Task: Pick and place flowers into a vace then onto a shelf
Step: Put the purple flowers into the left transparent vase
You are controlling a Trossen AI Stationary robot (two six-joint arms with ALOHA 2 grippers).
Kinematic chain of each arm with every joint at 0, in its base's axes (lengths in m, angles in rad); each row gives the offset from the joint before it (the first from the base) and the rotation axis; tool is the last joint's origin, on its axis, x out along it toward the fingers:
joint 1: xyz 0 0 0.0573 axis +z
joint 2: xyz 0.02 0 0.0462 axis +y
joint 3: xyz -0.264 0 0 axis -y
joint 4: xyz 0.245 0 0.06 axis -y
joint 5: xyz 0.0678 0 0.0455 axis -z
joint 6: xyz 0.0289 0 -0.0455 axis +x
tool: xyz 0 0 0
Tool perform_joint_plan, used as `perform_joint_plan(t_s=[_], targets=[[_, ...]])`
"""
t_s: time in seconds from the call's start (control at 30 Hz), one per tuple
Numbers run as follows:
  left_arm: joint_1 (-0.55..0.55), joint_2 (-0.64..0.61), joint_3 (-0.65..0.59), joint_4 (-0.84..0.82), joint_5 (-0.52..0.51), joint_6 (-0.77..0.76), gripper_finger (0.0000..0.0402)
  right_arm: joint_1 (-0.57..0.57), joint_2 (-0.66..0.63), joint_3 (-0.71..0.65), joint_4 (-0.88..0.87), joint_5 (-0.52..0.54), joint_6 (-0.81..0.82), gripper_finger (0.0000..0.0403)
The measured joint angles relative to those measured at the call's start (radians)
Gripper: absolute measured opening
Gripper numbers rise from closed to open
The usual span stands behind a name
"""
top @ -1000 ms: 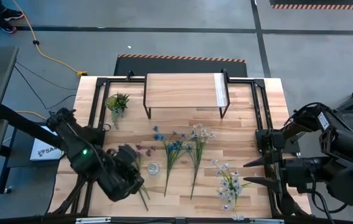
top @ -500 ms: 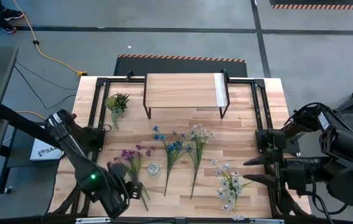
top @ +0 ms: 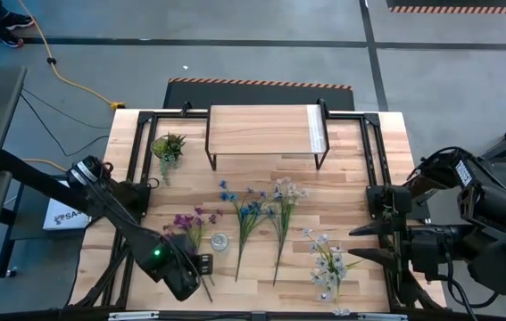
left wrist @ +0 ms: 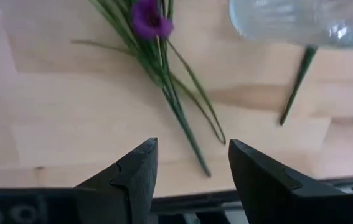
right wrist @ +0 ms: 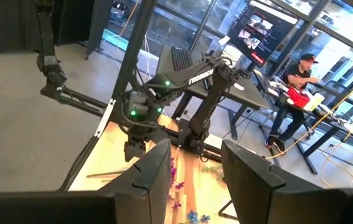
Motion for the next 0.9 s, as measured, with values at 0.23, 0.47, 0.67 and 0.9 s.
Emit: perform_joint_plan(t_s=[0.23, 0.47, 0.67, 0.9], targets=[[0.041, 0.0, -0.049, 0.015, 0.021, 0.001, 0.023, 0.0, 0.0, 0.0, 0.0, 0.001, -0.013, 0.0134], [0.049, 0.025, -0.104, 0.093, 0.076, -0.003, 0.023, 0.0, -0.001, 0.0, 0.0, 0.001, -0.033, 0.0134], [0.06, 0.096, -0.111, 0.174, 0.106, -0.002, 0.023, 0.0, -0.001, 0.0, 0.0, 0.001, -0.045, 0.0134], [0.07, 0.15, -0.11, 0.211, 0.117, 0.001, 0.023, 0.0, -0.001, 0.0, 0.0, 0.001, -0.044, 0.0134]])
